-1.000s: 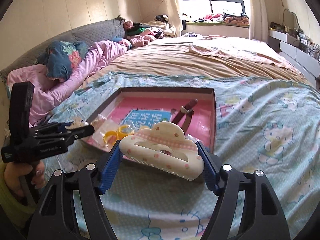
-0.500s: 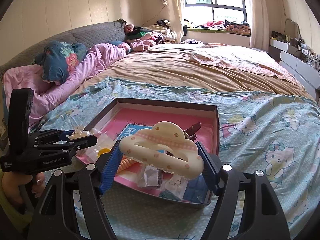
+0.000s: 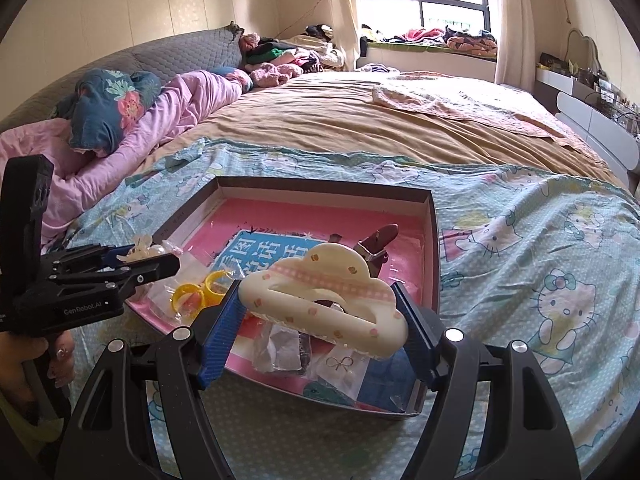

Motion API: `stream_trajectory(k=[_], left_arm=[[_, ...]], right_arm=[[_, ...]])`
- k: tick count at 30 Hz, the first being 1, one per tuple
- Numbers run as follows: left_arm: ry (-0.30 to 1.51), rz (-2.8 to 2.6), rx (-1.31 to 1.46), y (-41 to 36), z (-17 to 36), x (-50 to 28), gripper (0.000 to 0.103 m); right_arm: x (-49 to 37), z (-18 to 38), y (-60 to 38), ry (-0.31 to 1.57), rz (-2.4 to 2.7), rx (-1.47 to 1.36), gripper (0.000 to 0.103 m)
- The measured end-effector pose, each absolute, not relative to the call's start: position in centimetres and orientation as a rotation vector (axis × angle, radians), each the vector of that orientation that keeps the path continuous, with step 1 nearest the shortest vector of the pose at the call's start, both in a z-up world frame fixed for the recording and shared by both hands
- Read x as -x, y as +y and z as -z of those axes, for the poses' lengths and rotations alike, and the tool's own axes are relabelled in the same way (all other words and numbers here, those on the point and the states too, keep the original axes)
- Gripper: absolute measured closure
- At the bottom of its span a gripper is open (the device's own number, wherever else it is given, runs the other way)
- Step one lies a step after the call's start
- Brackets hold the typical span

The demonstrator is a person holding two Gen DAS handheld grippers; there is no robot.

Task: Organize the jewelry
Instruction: 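Open both tools to release the hair clips in the box, then withdraw both tools back from the box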

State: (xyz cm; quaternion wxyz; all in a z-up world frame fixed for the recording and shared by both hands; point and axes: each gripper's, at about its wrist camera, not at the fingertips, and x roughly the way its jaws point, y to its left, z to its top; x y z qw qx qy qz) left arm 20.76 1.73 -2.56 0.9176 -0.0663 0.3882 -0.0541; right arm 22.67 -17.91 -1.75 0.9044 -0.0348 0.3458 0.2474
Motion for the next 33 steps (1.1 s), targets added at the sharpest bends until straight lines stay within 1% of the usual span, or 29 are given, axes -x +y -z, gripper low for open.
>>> stream_trajectory(k=[8, 10, 18, 21, 23, 24, 25, 27, 30, 32, 33], left_arm=[[0.813, 0.113, 0.135, 1.9, 3.2, -21.4, 0.062], [0.812, 0.112, 0.134, 1.9, 3.2, -21.4, 0.057], [0.814, 0.108, 0.137, 2.1, 3.1, -21.6, 0.056], [0.812, 0.104, 0.139, 2.2, 3.0, -21.5, 0.052], [0.81, 0.104, 0.139, 2.2, 2.9, -21.4, 0.052], [0.809, 0.104, 0.138, 2.2, 2.9, -21.4, 0.052], [0.808, 0.104, 0.137, 2.1, 2.8, -21.3, 0.052], [0.807, 0.106, 0.137, 2.1, 2.7, -21.2, 0.051], [0.802, 0.107, 0.133, 2.0, 2.5, -21.0, 0.05], [0.798, 0.107, 0.132, 1.9, 2.3, -20.8, 0.048], [0.795, 0.107, 0.131, 1.9, 2.2, -20.7, 0.045]], right_arm=[[-23.4, 2.7, -17.5, 0.738, -0.503, 0.081, 0.032], [-23.7, 3.0, -17.4, 0.746, -0.499, 0.081, 0.032], [-24.2, 3.4, -17.1, 0.761, -0.491, 0.074, 0.031], [-24.3, 3.6, -17.2, 0.766, -0.488, 0.071, 0.031], [-24.3, 3.6, -17.2, 0.768, -0.486, 0.073, 0.031], [-24.3, 3.6, -17.2, 0.766, -0.482, 0.074, 0.031], [-24.2, 3.6, -17.2, 0.766, -0.482, 0.073, 0.027], [-23.9, 3.5, -17.4, 0.758, -0.481, 0.068, 0.023], [-23.5, 3.1, -17.6, 0.75, -0.474, 0.064, 0.02], [-23.1, 2.8, -17.8, 0.744, -0.473, 0.055, 0.018], [-22.9, 2.6, -18.0, 0.74, -0.472, 0.052, 0.017]])
